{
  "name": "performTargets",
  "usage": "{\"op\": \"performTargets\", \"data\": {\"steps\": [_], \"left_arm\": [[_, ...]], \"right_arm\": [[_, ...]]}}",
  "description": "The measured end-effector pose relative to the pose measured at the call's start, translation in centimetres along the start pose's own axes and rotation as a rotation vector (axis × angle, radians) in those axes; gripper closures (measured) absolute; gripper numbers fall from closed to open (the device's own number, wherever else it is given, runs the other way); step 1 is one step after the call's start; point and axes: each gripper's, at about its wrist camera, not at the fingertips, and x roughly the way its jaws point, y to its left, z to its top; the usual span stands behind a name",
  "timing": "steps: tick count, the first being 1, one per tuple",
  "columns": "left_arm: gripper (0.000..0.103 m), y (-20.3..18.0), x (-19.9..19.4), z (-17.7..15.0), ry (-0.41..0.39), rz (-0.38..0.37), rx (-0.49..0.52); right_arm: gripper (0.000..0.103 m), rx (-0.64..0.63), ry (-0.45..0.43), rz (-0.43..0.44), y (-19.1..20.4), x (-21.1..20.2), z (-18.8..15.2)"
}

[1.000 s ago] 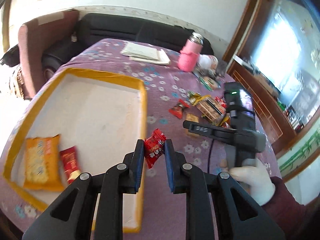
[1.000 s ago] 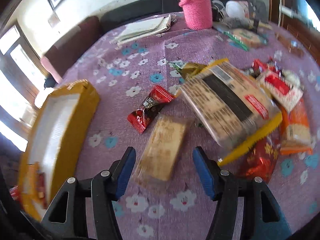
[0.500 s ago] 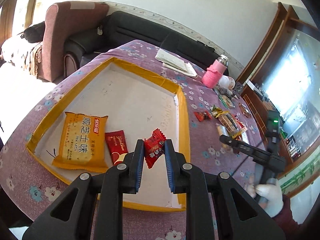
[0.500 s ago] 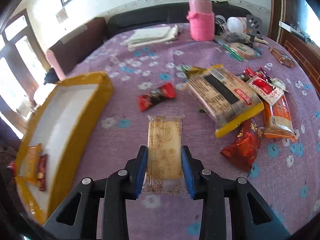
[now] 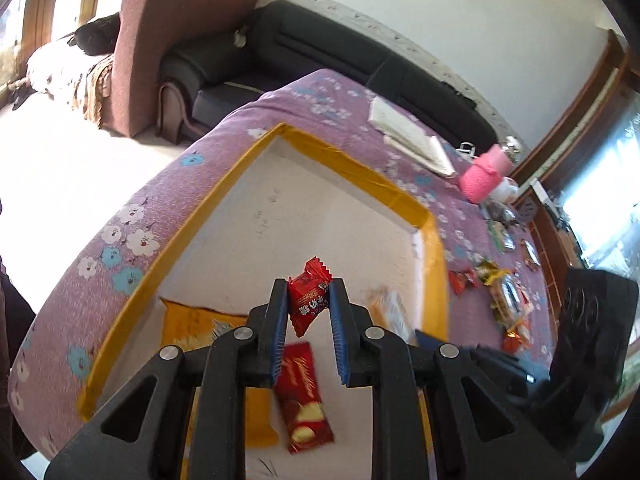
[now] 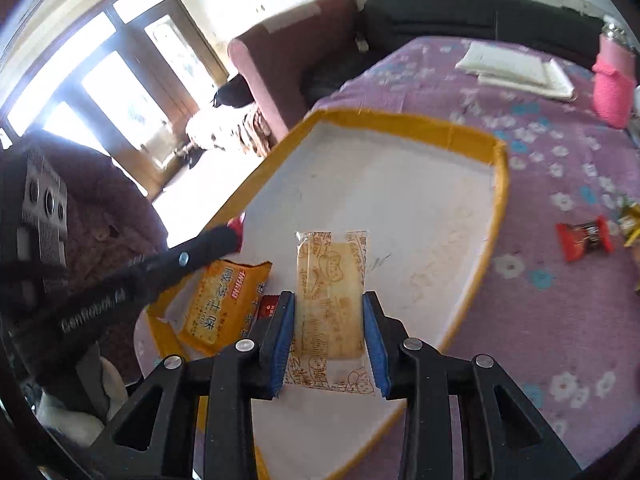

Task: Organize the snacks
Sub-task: 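Drop the red candy and cracker bar into the tray, opening both tools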

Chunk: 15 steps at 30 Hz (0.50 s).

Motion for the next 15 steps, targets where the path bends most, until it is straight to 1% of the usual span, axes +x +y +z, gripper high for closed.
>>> {"op": "performTargets", "data": {"steps": [2,6,8,9,11,12,13,15], "left_arm": [[0.085,0.9,1.3,0.5,0.024,0.025,-0.016],[0.083,2.0,2.6,1.2,0.051,0.041,-0.042],[0.083,2.5,3.0,1.3,0.059,0.022,-0.068],[0.083,2.7,3.1,1.3,0.064,0.01,-0.078],[0.083,2.9,2.9,1.2,0.067,0.003,-0.092],[0.083,2.9,2.5,1.0,0.06,-0.002,-0.096],[0.083,2.9,1.9,0.9,0.05,-0.007,-0.096],[0.083,2.3,-0.1,0.2,0.013,-0.01,-0.087]], "right_arm": [[0.069,-0.003,0.032,-0.011,0.5,1.5,-0.1],[0.069,-0.01,0.052,-0.025,1.1,3.3,-0.1],[0.066,-0.015,0.064,-0.03,1.3,4.0,0.0],[0.066,-0.009,0.071,-0.03,1.3,4.2,0.1],[0.065,0.009,0.072,-0.005,1.0,4.0,0.6],[0.063,0.014,0.063,0.005,1.0,3.6,0.6],[0.059,0.015,0.052,0.009,0.9,3.2,0.6],[0.057,0.012,0.016,0.022,0.7,1.5,0.2]]}}
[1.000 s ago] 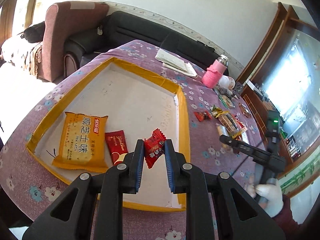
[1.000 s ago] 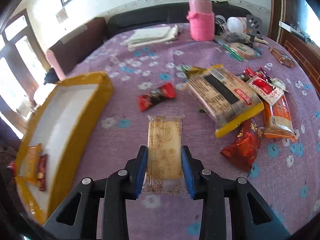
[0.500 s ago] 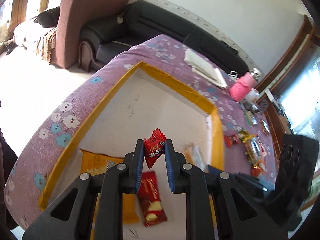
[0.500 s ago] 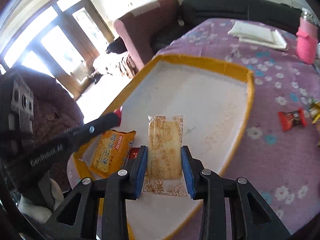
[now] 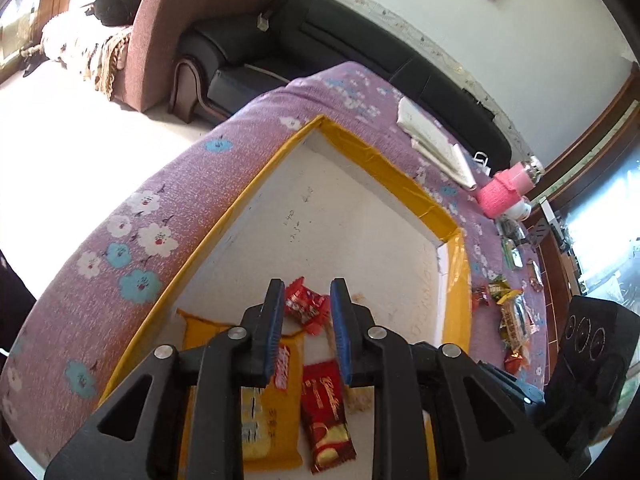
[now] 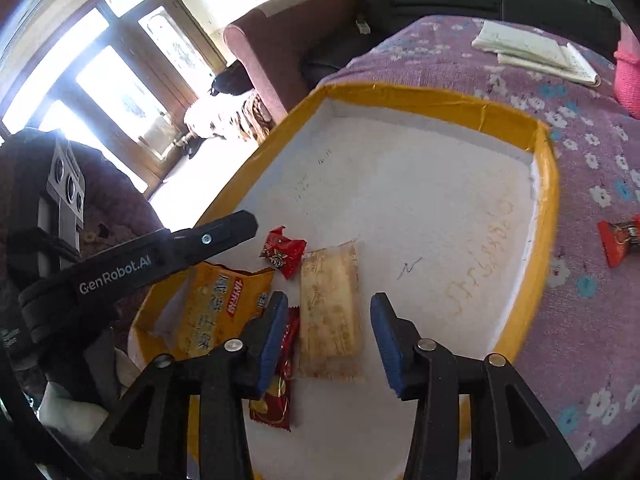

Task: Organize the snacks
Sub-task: 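Drop the red candy and cracker bar into the tray, opening both tools, then grasp a red black-sugar candy with left tool while right tool grasps red date bag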

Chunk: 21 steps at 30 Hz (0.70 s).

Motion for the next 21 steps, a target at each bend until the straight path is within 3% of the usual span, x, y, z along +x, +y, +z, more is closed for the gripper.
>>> {"op": "performTargets", "data": {"steps": [3,5,7,14,21], "left_arm": [[0.068,-1.2,-2.8,-1.5,-0.046,-0.032,-0.005],[0.048,-2.5,-4.6,-3.2,-0.083,-0.075,-0.023],[0.044,-4.1,-5.6,-4.8,-0.114,-0.125,-0.03],[0.044,-11.0,-4.9,-7.6,-0.062,-0.207,0.06],[0.044,-14.6,-2.9,-9.2,0.023,-0.217,0.122]], "right_arm": [[0.049,0.004,-0.071,0.024,-1.0,-3.5,-1.7],[0.043,0.012,-0.126,0.02,-2.1,-5.7,-3.3],[0.041,0.021,-0.17,0.005,-3.2,-7.7,-4.9],[0.04,0.116,-0.279,-0.047,-9.6,-13.8,-10.1],[0.036,0.208,-0.341,-0.105,-14.7,-17.6,-11.9]]}}
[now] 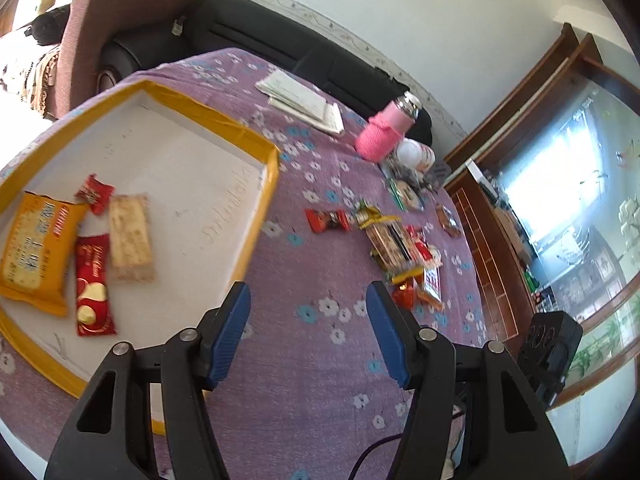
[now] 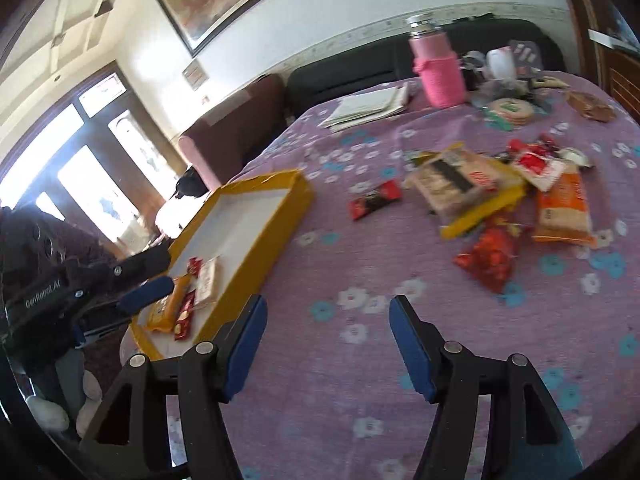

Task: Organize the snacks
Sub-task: 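Grasp a red black-sugar candy with left tool while right tool grasps red date bag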

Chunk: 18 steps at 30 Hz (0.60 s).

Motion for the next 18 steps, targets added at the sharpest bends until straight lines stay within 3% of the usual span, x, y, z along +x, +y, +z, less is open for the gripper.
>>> {"op": "performTargets", "data": {"steps": [8,12,18], "left_arm": [[0.044,-1.8,3.1,-1.0,0.084,-0.013,0.058],[0.044,-2.0,3.1,-1.3,0.081,-0.004,0.062],[0.042,-2.0,3.7,-0.6,0.077,0.043,0.081]], "right_arm": [[0.036,0.083,0.0,-0.05,-4.5,0.4,0.2],[0.036,0.1,-0.026,-0.066,-6.2,-0.2,1.3],[0.034,0.177,-0.052,-0.174,-11.2,-0.7,3.6]]}}
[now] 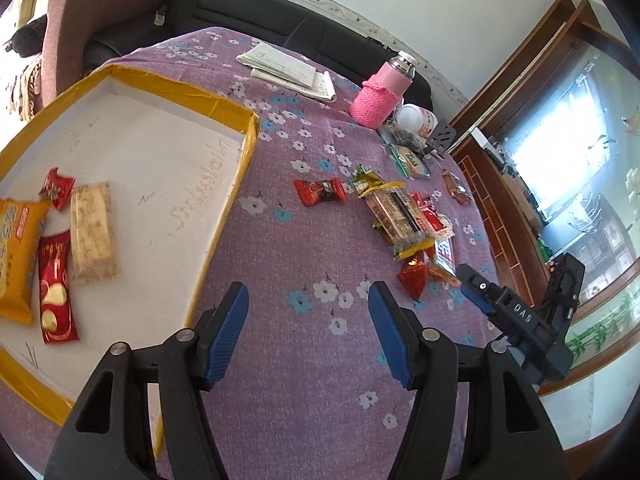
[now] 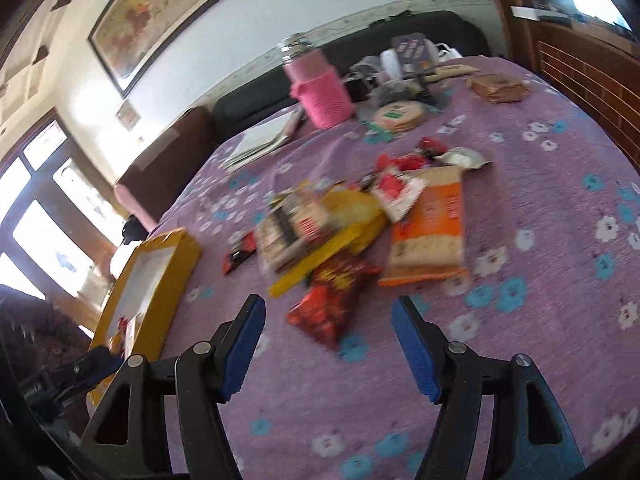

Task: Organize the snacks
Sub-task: 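Grasp a red black-sugar candy with left tool while right tool grasps red date bag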

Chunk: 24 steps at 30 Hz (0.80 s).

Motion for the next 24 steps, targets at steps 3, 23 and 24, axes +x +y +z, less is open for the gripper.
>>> {"op": "performTargets", "data": {"steps": [3,23,24], "left_arm": [[0.042,-1.7,1.0,2.3,-0.011,0.014,0.072],[0.044,-5.2,18.7,9.7,0.174,0.092,0.343],[0.043,-5.2,18.6,9.6,0.163,0.086,0.355]], "right_arm": [[0.034,0.041,-0.001,0.005,-1.2,1.0,1.6],[0.034,0.046,0.02,0.138,-1.0,4.3,2.1],[0.034,0.044,0.019,0.136,-0.9,4.3,2.1]]}}
